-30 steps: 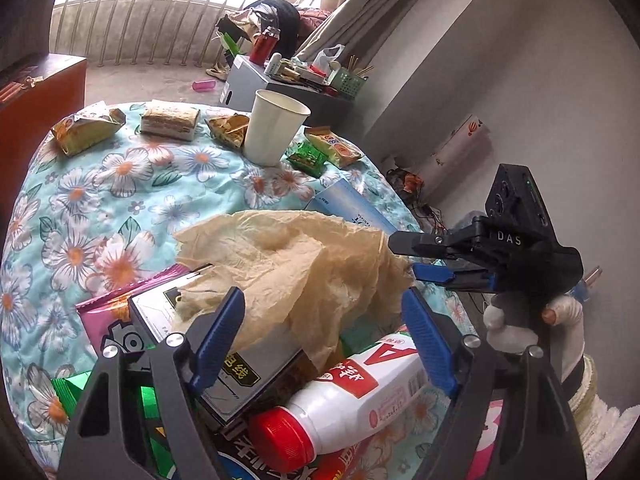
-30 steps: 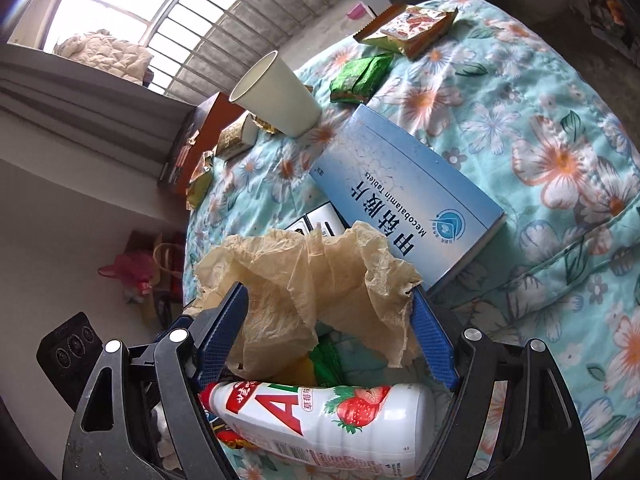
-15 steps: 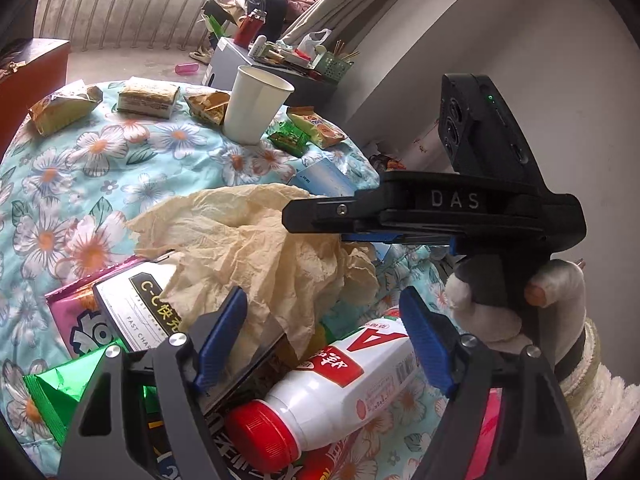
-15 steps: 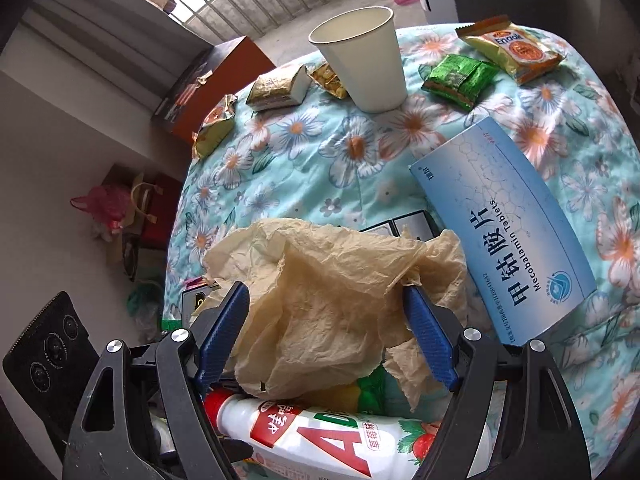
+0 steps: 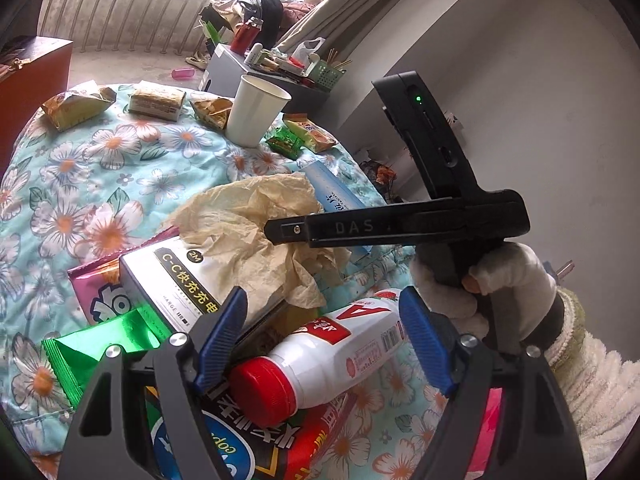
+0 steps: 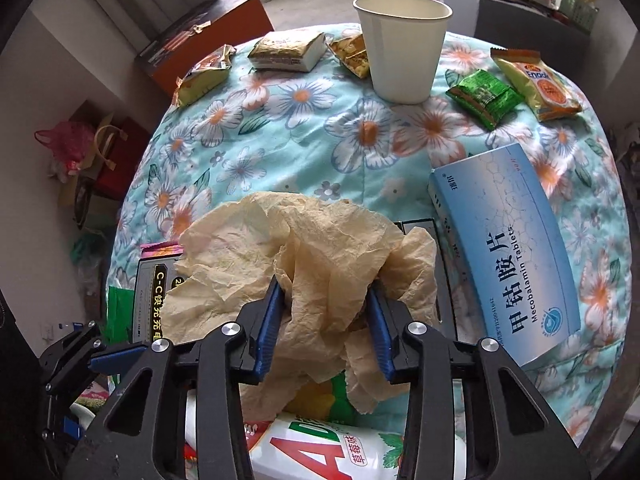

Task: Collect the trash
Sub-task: 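Grasp the tan crumpled paper with the right tool and lift it, then grasp the blue-white Mecobalamin tablets box with the left tool while the right tool holds the paper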

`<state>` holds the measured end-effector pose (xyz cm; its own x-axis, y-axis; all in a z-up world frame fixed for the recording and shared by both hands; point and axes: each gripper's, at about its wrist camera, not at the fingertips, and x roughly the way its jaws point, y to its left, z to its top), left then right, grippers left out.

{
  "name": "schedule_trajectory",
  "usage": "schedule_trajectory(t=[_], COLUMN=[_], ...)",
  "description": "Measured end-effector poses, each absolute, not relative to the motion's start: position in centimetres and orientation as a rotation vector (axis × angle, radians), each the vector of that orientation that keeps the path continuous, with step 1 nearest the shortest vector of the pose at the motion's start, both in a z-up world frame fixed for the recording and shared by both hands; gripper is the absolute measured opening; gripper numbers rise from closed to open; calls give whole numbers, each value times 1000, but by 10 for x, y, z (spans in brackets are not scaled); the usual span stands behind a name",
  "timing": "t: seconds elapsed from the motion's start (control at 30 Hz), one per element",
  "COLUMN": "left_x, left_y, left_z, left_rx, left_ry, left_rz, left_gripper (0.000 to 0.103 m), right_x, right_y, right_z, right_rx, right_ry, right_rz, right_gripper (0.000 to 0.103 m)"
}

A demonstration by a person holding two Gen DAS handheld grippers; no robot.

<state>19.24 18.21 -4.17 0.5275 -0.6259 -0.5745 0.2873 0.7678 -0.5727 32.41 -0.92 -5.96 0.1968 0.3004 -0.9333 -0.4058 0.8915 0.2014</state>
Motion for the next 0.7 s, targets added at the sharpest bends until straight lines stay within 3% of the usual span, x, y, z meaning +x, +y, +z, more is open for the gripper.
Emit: schedule_trajectory(t=[0.07, 0.17, 0.7], left_x=[185, 174, 146], left_y=[187, 191, 175], left_z=[-37, -30, -7], left_rx=[-443, -438, -366], left_ry=[836, 812, 764], left_rz=[-558, -544, -504], left_gripper=[76, 76, 76], right_x=[325, 327, 280], right_y=[-15, -27, -167], right_z=[-60, -58, 12], right_rx=[-62, 19, 423], right_ry=[1281, 1272, 986], right_rz=[491, 501, 497], right_gripper=[11, 5, 3])
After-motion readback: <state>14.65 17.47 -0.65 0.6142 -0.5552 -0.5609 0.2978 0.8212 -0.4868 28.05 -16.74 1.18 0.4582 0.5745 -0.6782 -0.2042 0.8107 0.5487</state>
